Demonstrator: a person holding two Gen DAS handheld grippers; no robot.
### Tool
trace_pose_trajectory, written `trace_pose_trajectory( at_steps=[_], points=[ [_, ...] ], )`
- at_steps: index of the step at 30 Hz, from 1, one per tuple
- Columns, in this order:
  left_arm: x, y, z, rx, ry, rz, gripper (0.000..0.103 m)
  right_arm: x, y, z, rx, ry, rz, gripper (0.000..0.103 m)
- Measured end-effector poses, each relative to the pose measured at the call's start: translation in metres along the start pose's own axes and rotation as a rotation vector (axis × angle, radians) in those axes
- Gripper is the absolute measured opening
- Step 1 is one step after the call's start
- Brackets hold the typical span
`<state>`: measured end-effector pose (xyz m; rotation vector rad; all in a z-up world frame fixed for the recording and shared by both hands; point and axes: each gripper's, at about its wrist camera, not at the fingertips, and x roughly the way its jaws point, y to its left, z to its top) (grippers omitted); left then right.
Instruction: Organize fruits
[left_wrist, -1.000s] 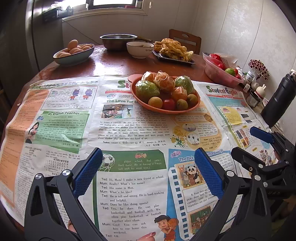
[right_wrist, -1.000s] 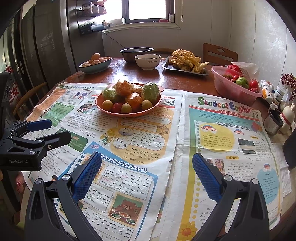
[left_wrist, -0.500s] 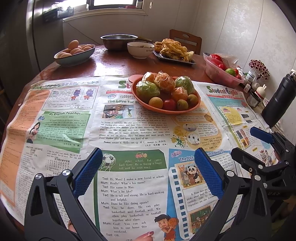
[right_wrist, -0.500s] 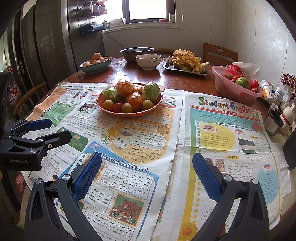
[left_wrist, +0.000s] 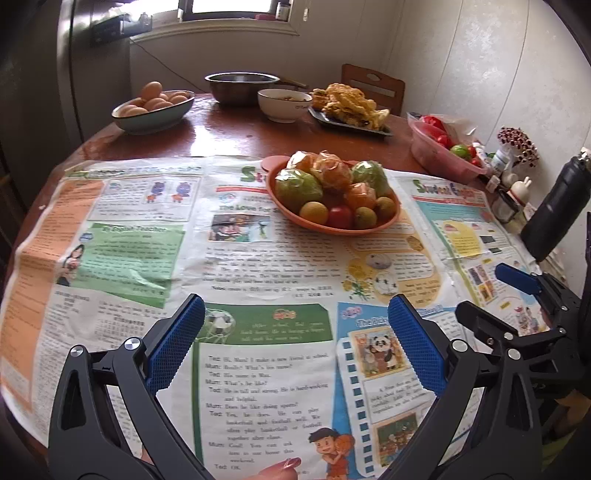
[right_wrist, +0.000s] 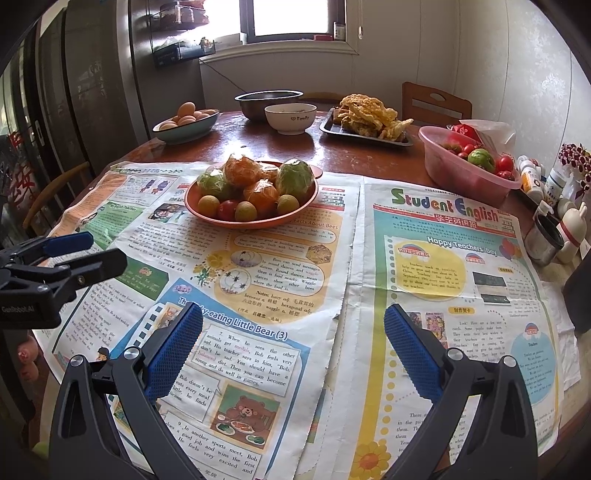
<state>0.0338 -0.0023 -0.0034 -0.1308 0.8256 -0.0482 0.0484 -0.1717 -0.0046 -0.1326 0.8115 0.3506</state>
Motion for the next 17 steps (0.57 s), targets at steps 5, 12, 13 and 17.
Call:
trace_pose_trajectory(
  at_steps=[5,12,13,17],
  points=[
    [0.005,0.003,0.002,-0.011,0.019,0.029,0.093,0.006,-0.003,0.001,0.008,0.01,-0.006,0.099],
    [0.003,0.007,0.01,-0.005,-0.02,0.078,0.093,0.017,-0.015,0.004,0.028,0.029,-0.02,0.099],
    [0.004,0.008,0.012,0.002,-0.017,0.088,0.093,0.018,-0.018,0.006,0.03,0.029,-0.023,0.099],
    [0.021,0.03,0.027,-0.007,0.022,0.123,0.093,0.028,-0.039,0.018,0.04,0.048,-0.066,0.099]
  ],
)
